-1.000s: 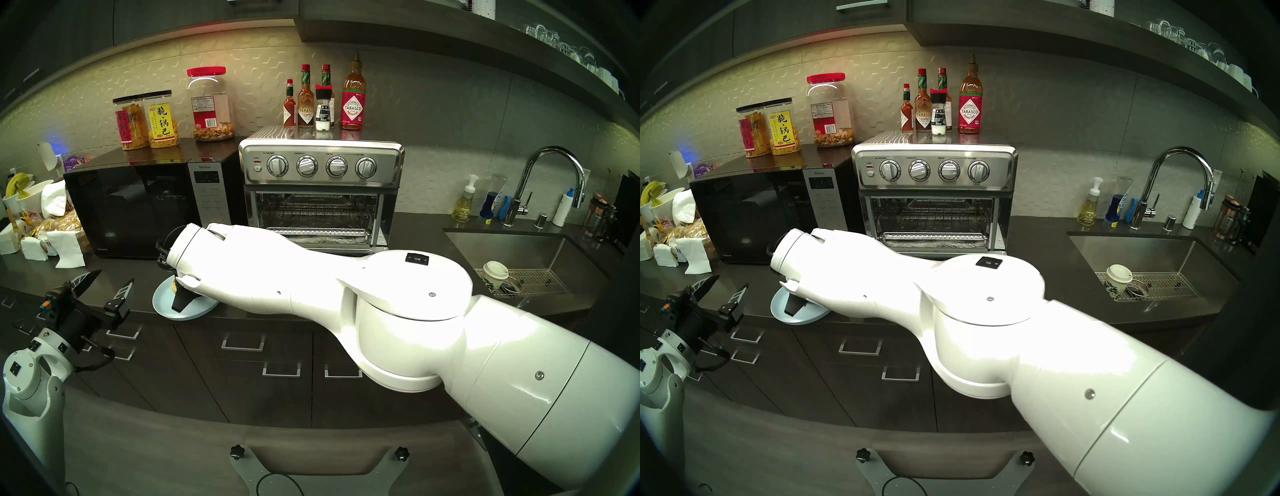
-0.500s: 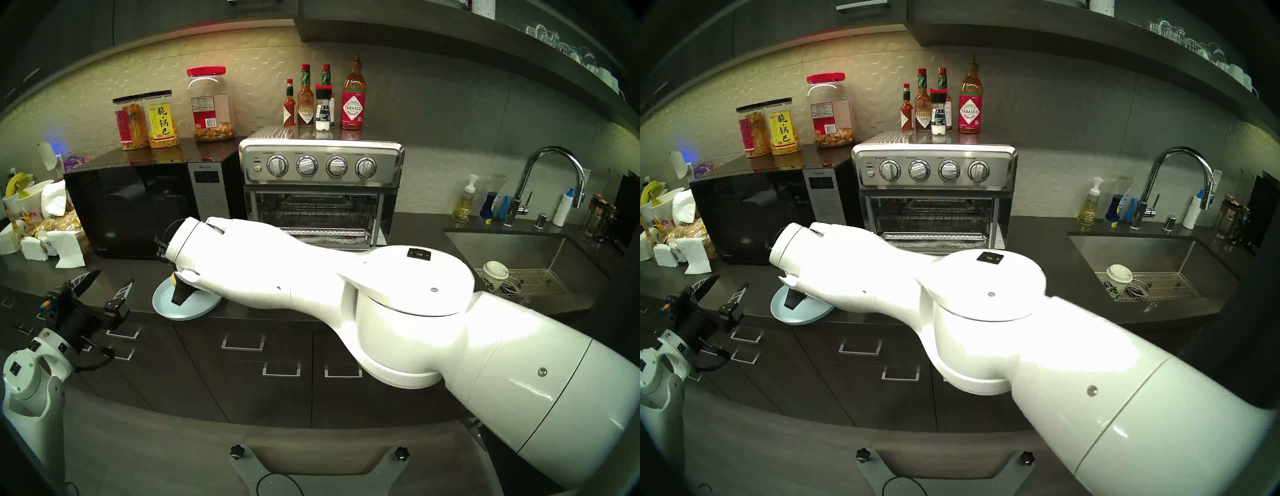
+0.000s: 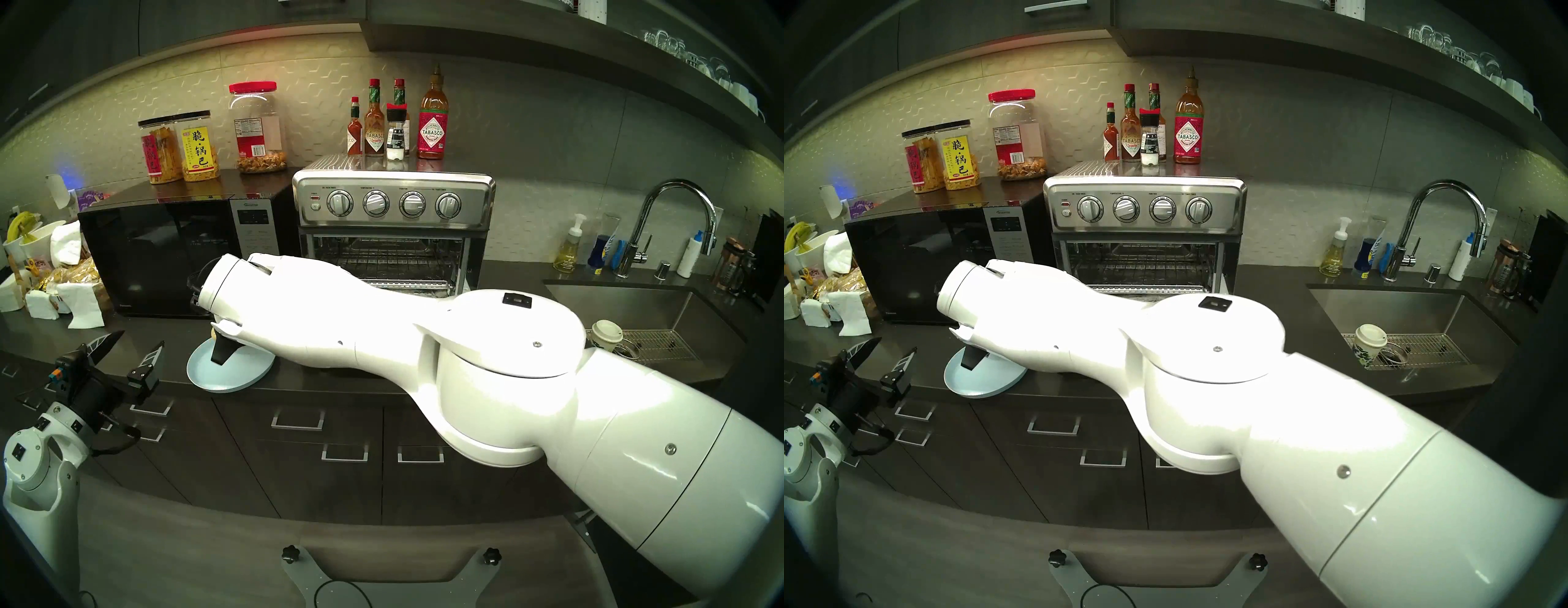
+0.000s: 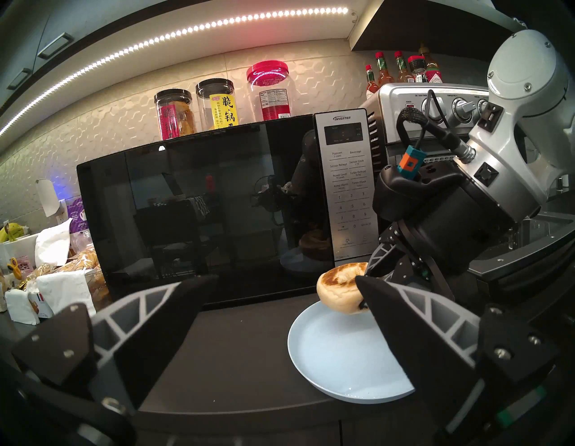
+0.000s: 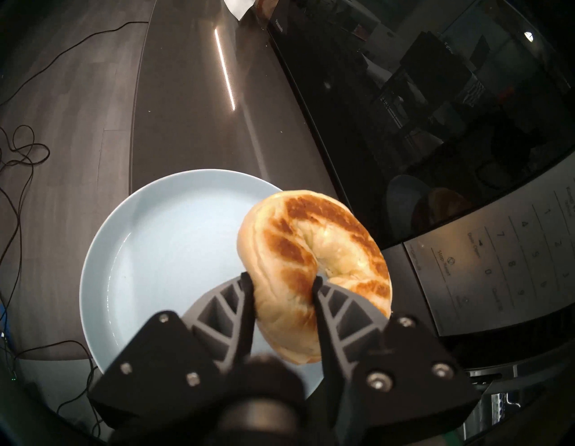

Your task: Open the oven and place the bagel inside on the rack

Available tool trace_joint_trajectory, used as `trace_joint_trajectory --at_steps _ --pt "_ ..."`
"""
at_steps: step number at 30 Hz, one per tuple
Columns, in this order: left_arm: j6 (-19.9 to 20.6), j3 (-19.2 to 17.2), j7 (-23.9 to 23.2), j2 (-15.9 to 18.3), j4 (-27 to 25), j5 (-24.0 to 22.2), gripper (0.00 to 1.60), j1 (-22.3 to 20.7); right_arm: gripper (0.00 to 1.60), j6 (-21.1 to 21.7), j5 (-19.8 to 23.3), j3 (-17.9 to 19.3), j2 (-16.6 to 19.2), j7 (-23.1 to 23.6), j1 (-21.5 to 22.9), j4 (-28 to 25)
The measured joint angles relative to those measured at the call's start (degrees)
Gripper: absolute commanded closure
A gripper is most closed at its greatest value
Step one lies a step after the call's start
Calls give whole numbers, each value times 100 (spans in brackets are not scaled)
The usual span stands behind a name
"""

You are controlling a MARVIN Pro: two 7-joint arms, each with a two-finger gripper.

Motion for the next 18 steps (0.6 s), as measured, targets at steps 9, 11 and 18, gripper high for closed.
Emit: trace_joint_trajectory --at_steps 9,11,18 --pt "0 -2 2 0 0 0 0 1 115 238 -14 155 189 -174 66 -775" --pt "0 -2 2 0 0 0 0 1 115 290 -14 209 281 -239 70 -964" --pt "0 -2 2 0 0 1 0 1 114 475 -5 351 780 -530 52 -1708"
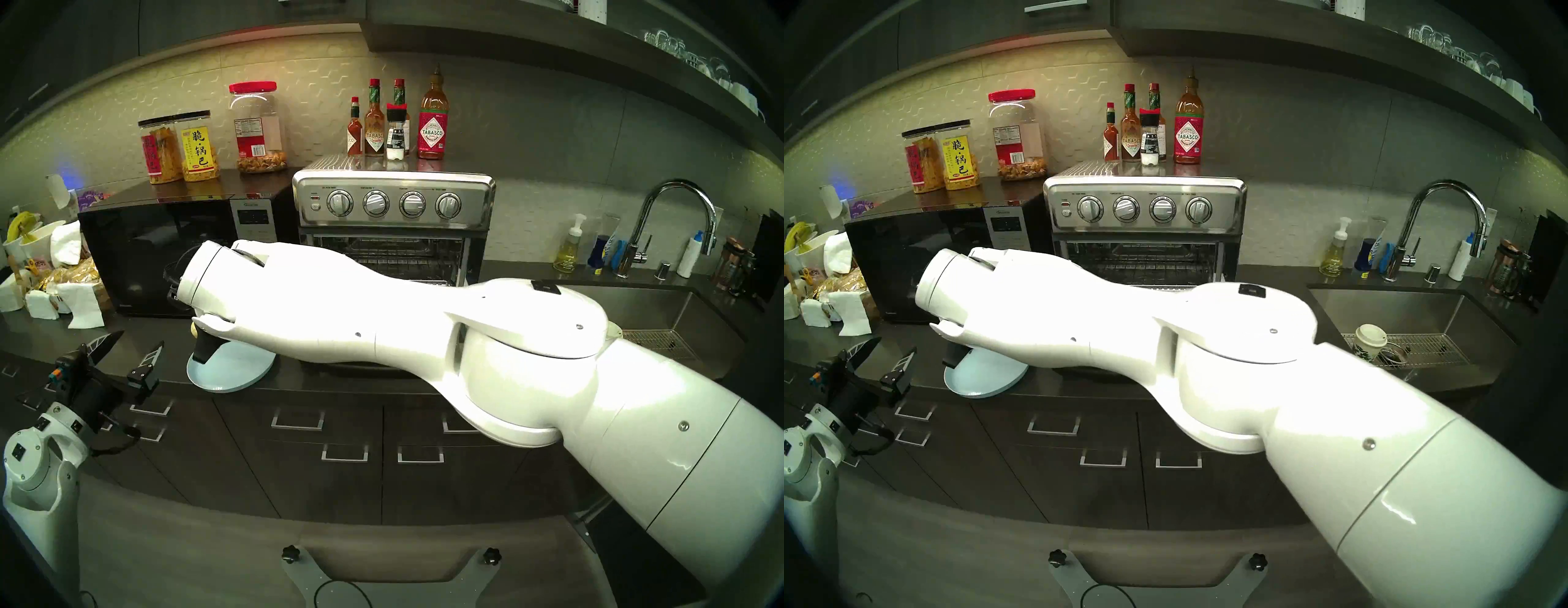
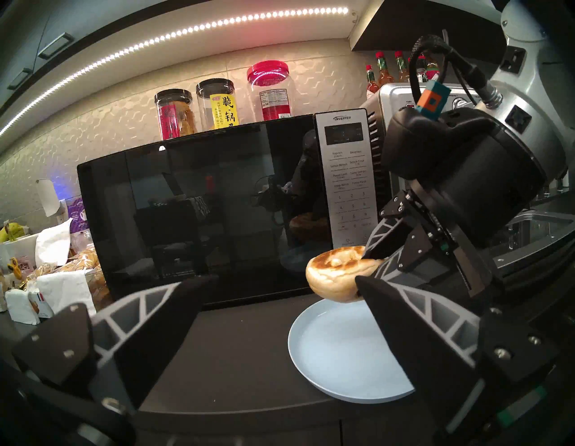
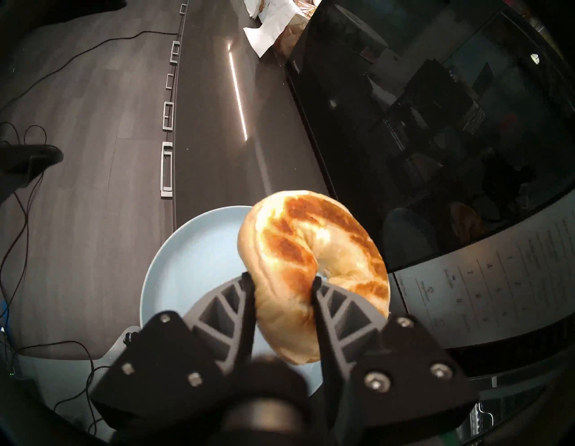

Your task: Open the oven and place the bagel inside on the rack

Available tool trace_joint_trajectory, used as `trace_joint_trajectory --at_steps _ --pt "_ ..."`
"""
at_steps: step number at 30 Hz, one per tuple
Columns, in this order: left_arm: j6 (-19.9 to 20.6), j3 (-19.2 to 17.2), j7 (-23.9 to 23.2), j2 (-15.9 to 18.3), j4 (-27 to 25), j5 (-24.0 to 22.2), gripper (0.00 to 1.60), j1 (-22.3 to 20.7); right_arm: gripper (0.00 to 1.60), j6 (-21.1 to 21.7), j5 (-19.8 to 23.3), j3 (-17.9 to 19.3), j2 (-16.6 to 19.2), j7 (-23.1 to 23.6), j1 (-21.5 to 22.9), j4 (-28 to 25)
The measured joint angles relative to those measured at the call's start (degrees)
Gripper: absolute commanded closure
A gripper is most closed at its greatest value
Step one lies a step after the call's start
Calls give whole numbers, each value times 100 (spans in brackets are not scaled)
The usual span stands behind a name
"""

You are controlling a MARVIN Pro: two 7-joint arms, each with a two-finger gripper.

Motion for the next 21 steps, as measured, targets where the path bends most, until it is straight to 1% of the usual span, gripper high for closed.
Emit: trace_joint_trajectory --at_steps 2,9,10,11,14,21 --pt "0 0 0 0 0 0 0 0 114 24 0 14 79 -45 -6 -101" --pt "0 0 0 0 0 0 0 0 118 153 -3 120 554 -293 -48 -741" --pt "0 0 0 0 0 0 0 0 118 178 -5 152 673 -357 -63 -903" --pt "0 0 0 0 0 0 0 0 118 181 -5 157 690 -365 -66 -925" --pt "0 0 0 0 0 0 0 -1 119 220 -6 216 903 -488 -102 -1206" --pt "0 0 -1 0 0 0 0 0 117 271 -24 316 1404 -740 -262 -1848"
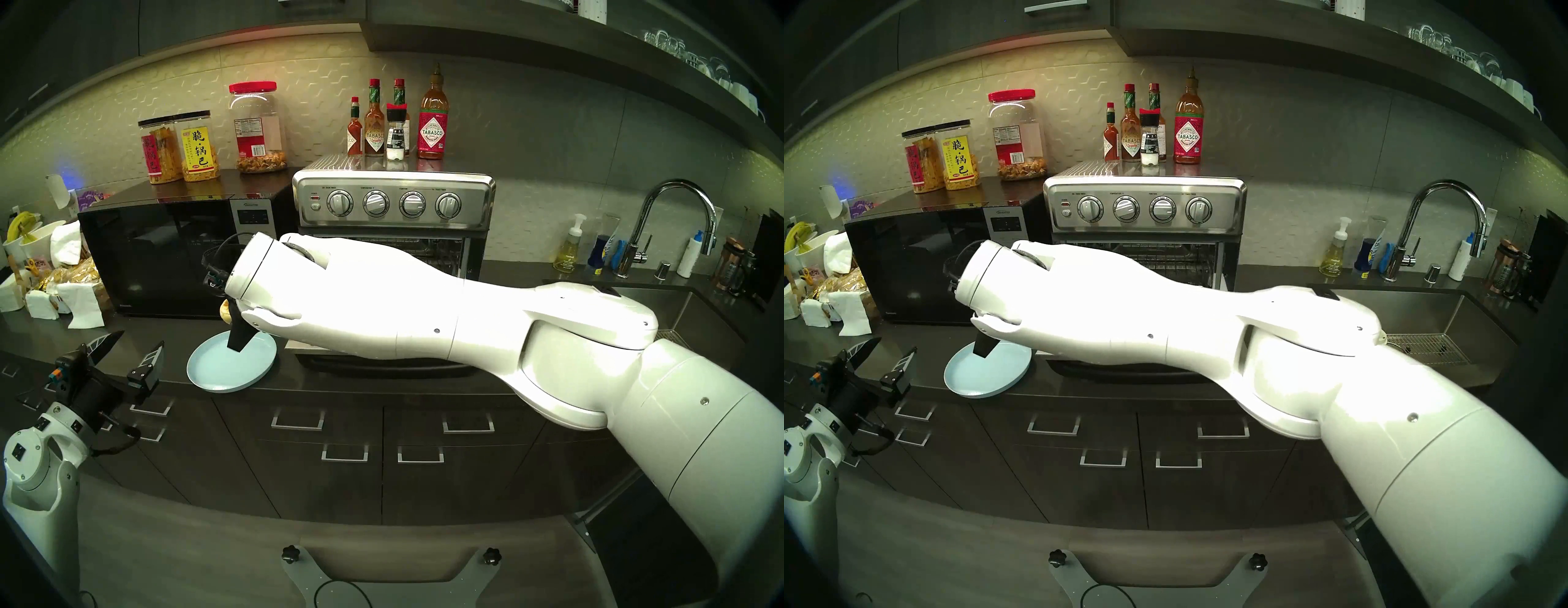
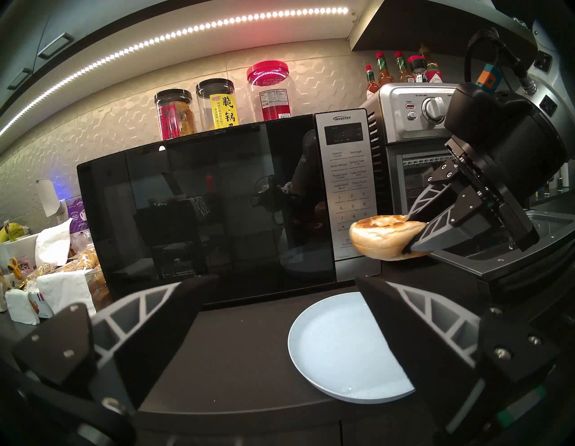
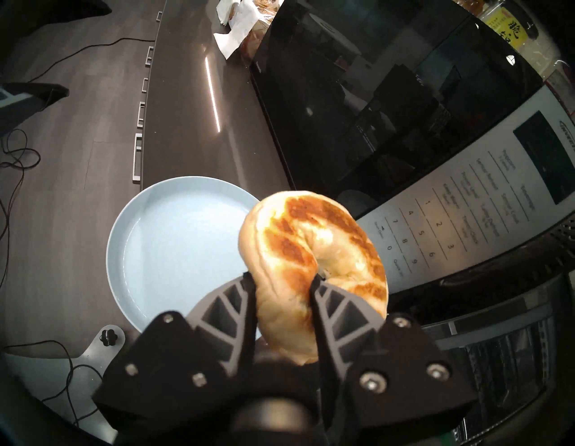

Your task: Open the oven and place the bagel inside on the rack

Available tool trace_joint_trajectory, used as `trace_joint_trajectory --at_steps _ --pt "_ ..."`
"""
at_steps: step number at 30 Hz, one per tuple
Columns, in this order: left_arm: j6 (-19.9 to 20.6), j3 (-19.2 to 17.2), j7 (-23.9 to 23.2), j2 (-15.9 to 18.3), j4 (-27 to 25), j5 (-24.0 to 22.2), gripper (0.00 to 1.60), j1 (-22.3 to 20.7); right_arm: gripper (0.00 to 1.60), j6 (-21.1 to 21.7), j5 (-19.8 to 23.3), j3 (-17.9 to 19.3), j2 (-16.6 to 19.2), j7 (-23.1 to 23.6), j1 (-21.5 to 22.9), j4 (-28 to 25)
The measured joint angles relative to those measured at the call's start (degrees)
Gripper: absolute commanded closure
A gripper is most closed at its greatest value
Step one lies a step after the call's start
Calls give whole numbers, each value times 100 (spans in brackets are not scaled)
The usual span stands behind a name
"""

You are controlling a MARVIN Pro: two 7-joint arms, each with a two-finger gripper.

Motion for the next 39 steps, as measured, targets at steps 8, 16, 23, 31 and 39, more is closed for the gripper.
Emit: trace_joint_trajectory --at_steps 8,16,23,31,39 --pt "0 0 0 0 0 0 0 0 118 -14 -77 86 561 -308 -204 -698" --pt "0 0 0 0 0 0 0 0 118 -38 -158 182 1171 -633 -421 -1450" --pt "0 0 0 0 0 0 0 0 119 -59 -177 308 1608 -899 -627 -2003" --pt "0 0 0 0 0 0 0 1 120 -129 -255 381 2023 -1185 -862 -2302" --pt "1 0 1 0 0 1 0 1 120 -244 -422 362 2211 -1392 -1012 -2297"
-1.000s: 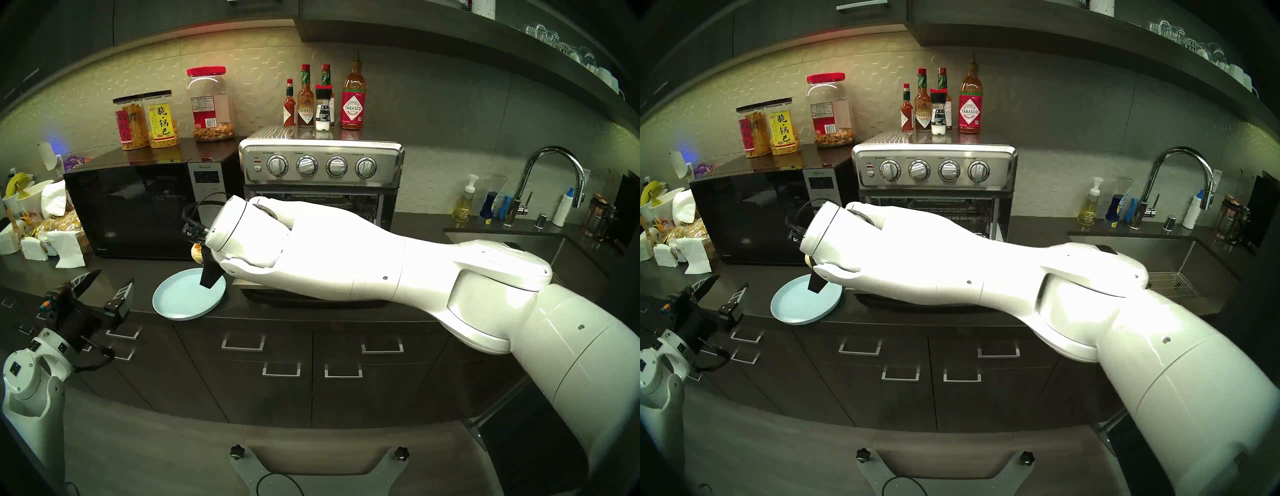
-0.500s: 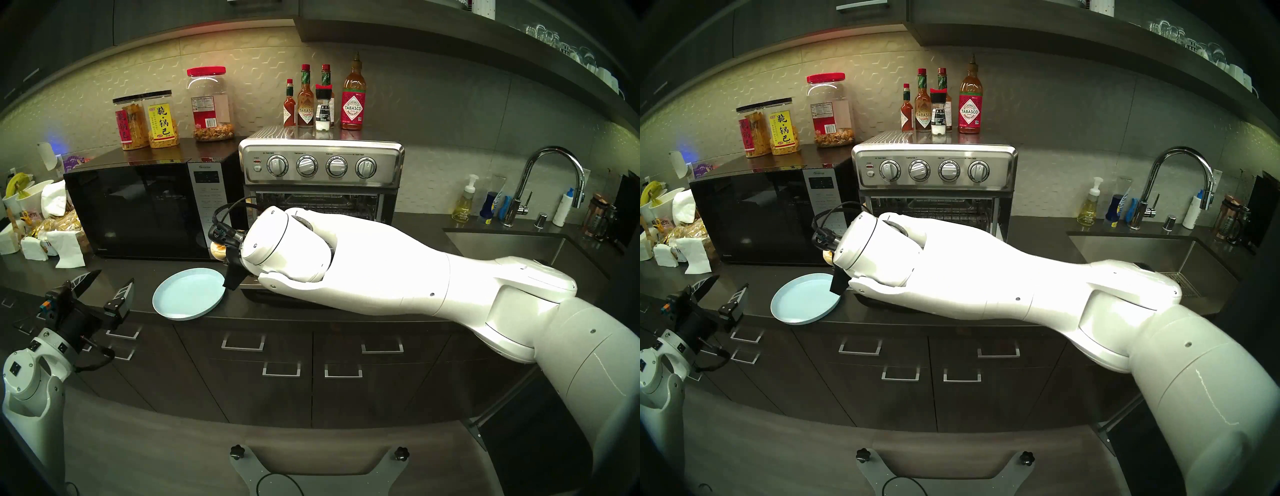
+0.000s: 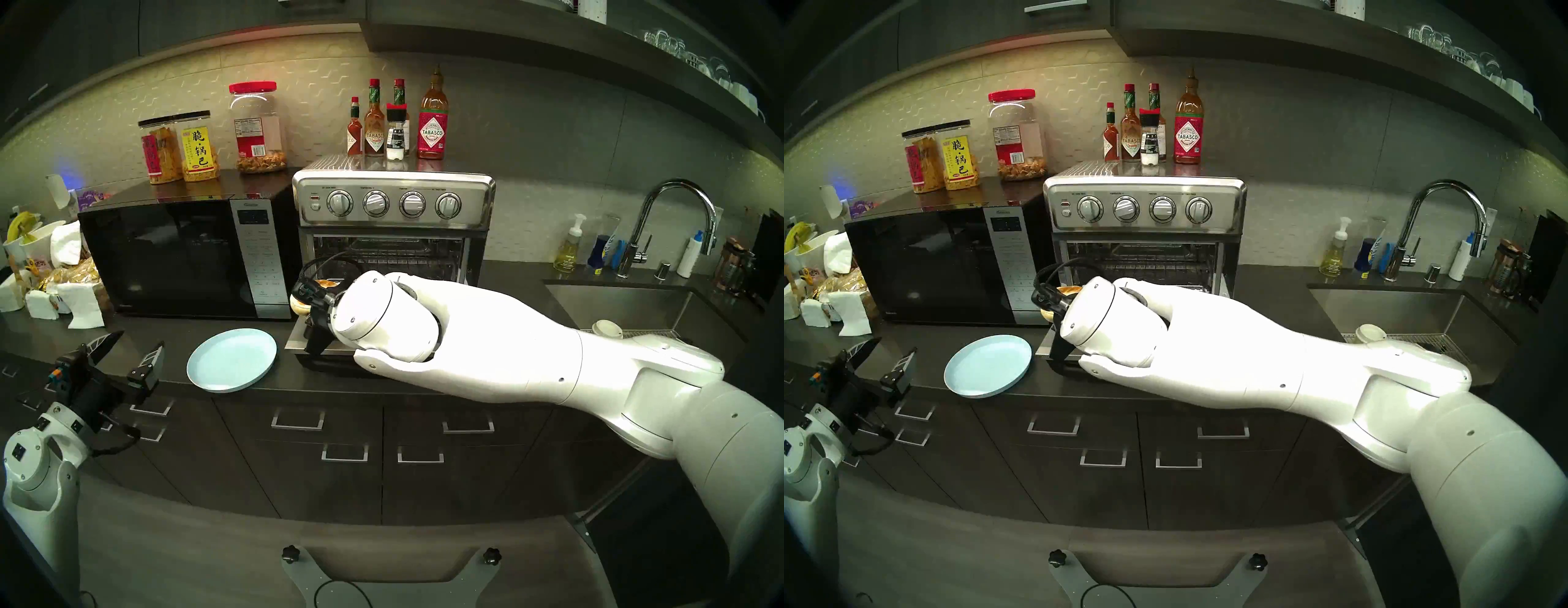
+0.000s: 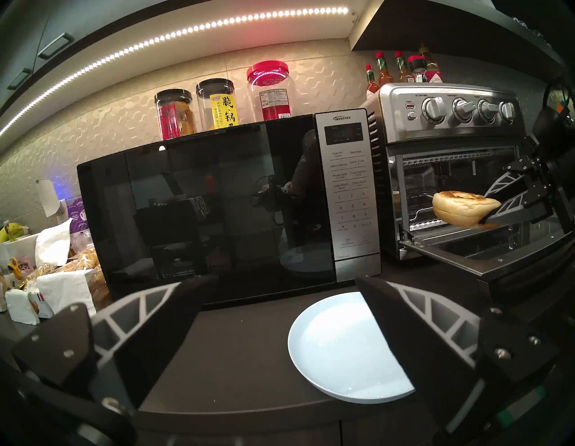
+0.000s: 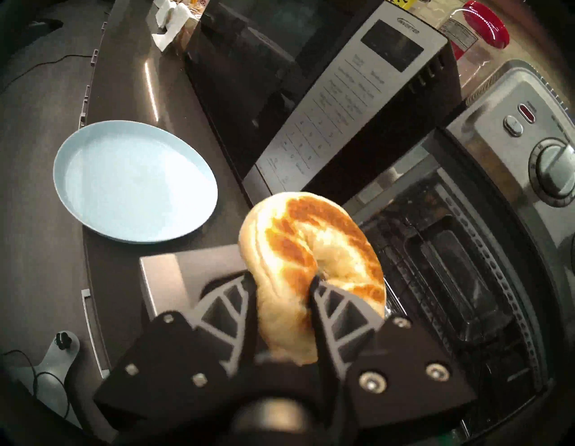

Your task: Open the oven and place the bagel inside on the rack

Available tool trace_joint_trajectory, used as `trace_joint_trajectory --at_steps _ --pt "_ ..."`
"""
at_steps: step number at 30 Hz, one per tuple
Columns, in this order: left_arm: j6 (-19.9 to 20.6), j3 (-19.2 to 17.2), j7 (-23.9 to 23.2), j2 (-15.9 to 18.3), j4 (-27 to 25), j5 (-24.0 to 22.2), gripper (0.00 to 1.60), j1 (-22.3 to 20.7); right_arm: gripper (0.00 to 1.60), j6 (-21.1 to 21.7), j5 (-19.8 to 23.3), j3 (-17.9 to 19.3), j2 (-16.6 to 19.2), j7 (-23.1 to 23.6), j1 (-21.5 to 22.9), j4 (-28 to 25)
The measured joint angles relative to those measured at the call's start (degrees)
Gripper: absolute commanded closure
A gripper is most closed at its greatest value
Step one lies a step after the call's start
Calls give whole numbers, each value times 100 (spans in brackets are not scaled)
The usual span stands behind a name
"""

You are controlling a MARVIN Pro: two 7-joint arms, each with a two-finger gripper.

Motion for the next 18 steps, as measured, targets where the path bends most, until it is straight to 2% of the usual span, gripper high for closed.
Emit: trace_joint_trajectory --at_steps 18 --pt "0 -1 0 0 0 0 0 0 123 -115 -86 93 376 -164 -60 -85"
